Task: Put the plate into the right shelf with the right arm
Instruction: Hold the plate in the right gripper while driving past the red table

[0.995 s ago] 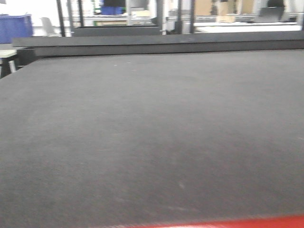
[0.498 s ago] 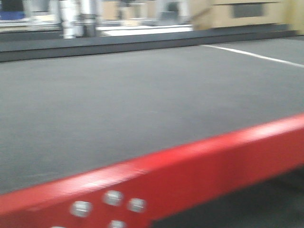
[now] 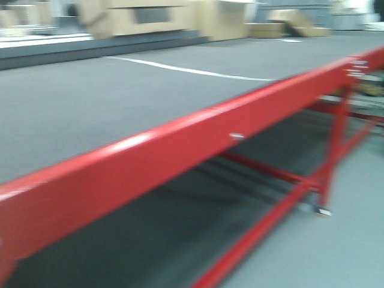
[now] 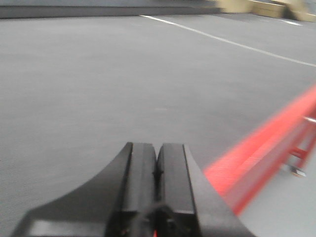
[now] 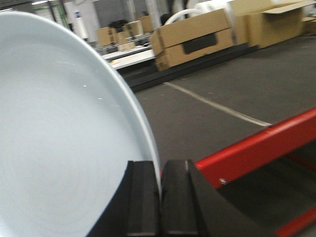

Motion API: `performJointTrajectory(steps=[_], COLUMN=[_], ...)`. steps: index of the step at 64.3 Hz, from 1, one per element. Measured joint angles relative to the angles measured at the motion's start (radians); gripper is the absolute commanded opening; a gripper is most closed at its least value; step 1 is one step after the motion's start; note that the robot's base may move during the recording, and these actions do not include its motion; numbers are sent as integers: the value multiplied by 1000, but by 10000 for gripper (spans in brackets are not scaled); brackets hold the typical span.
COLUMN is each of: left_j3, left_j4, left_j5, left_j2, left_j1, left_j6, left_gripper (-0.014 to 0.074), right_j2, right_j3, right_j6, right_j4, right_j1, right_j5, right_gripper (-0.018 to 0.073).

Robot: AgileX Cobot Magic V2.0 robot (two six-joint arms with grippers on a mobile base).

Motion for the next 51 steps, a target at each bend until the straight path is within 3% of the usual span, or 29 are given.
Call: performJointTrajectory(steps=[51], left_j3=[0], left_j4=[0], left_j5=[0], left_j2=[0], left_j1=[0], left_j6=[0], left_gripper=[-47], right_j2=[0], right_j3=[0], right_j6=[0], right_j4=[0], right_j1=[0], right_j5=[0], right_gripper=[70])
